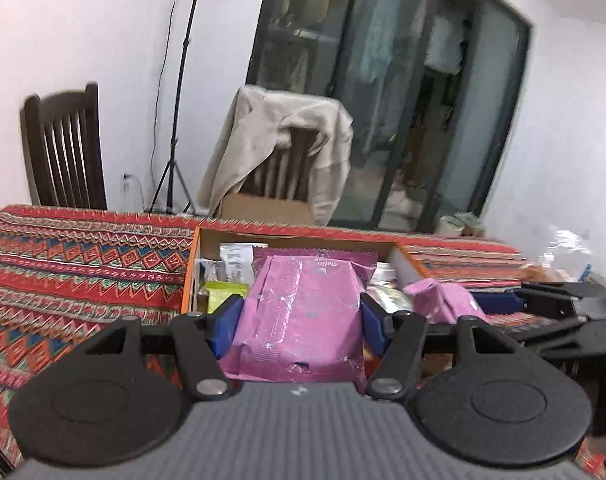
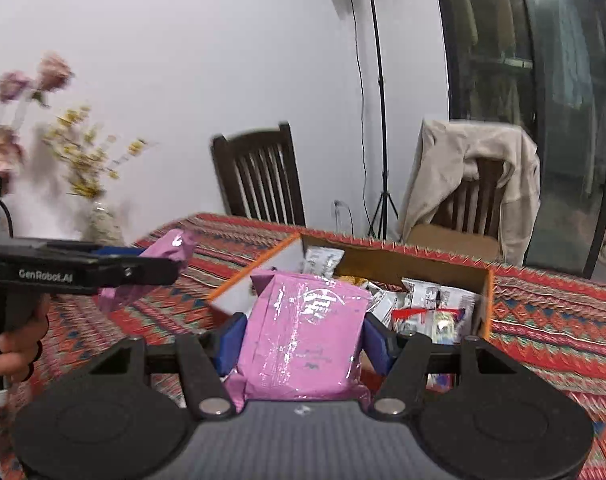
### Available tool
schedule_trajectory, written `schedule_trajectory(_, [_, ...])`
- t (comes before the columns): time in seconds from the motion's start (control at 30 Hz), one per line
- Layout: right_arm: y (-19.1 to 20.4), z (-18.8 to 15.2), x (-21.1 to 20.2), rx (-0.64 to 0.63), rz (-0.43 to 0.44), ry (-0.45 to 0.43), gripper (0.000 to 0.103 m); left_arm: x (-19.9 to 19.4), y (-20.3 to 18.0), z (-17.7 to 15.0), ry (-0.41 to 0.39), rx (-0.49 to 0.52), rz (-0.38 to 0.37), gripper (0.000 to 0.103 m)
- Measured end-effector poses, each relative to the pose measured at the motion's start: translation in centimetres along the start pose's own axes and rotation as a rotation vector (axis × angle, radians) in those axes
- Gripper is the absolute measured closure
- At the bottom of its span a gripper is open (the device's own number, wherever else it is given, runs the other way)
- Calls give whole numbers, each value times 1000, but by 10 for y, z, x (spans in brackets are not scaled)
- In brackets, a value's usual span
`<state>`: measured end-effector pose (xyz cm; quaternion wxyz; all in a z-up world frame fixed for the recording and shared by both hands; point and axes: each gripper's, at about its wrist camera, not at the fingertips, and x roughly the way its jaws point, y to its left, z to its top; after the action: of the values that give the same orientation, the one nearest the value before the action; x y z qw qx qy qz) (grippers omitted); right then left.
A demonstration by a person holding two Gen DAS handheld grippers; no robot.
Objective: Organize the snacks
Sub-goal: 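Lower the pink packets into the box and open both grippers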
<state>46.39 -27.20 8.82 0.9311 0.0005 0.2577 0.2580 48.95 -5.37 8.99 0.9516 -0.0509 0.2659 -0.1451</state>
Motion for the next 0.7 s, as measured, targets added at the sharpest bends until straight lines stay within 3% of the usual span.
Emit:
schedule_trajectory(0.2, [-21,15,112,18,-48,120,42,99,14,5,81,30,89,40])
schedule_trajectory(0.33, [-26,8,167,3,-81,201,42,139,22,-2,135,20,103,40])
schedule_trajectory(0.5, [-24,-5,211,7,-62,282,42,154,22,-13,157,42,117,36])
schedule_trajectory(0.6, [-25,-9,222,76,1,296,41,154,22,-13,153,46,90,27])
schedule_trajectory(0.7, [-25,-12,227,133,61,301,35,151,22,-11,151,55,84,27])
